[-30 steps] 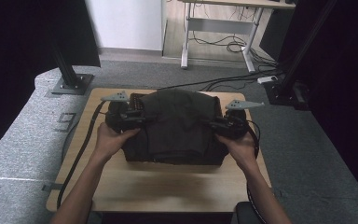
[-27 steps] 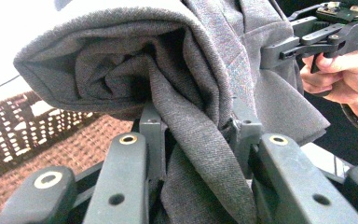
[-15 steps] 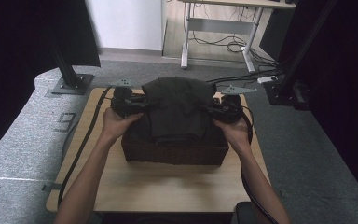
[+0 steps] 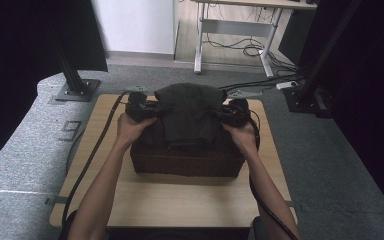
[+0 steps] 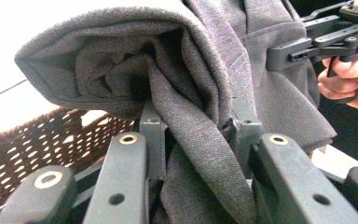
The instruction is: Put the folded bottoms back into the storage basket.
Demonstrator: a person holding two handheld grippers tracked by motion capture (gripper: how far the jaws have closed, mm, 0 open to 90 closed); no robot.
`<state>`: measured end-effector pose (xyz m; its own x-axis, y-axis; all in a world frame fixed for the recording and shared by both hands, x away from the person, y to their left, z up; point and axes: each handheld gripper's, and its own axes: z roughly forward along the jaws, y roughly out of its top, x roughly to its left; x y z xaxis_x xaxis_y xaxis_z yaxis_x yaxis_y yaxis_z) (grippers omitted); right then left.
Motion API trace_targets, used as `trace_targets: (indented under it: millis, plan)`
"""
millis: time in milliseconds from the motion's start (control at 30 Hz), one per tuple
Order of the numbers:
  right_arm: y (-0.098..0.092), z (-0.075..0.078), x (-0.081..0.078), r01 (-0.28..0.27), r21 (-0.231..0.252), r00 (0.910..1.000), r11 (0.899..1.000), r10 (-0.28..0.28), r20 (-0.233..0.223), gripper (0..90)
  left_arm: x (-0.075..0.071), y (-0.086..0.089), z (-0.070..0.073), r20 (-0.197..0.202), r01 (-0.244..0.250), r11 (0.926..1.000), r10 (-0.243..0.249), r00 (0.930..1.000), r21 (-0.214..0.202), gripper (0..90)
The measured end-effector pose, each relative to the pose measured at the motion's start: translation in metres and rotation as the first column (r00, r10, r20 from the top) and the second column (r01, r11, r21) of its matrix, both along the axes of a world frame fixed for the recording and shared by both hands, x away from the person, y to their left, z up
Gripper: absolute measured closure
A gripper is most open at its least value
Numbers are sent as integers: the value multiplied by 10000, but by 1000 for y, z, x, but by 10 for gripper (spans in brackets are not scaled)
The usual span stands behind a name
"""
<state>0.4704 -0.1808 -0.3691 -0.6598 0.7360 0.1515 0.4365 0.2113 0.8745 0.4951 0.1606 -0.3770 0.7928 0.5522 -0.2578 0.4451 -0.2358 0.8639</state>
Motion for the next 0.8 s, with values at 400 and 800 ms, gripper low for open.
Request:
trace_targets:
  millis: [400,800]
  plan:
    - [10,-33,9,-113,-110,9965,9999,104,-825,703,1,7,-26,-852,-203,9985,246,9961,506,657]
    - [5,-49,8,-13,-453,9899,9990,-52,-1415,702,-2,-11,-42,-1214,-79,9949,200,9924,1001,656]
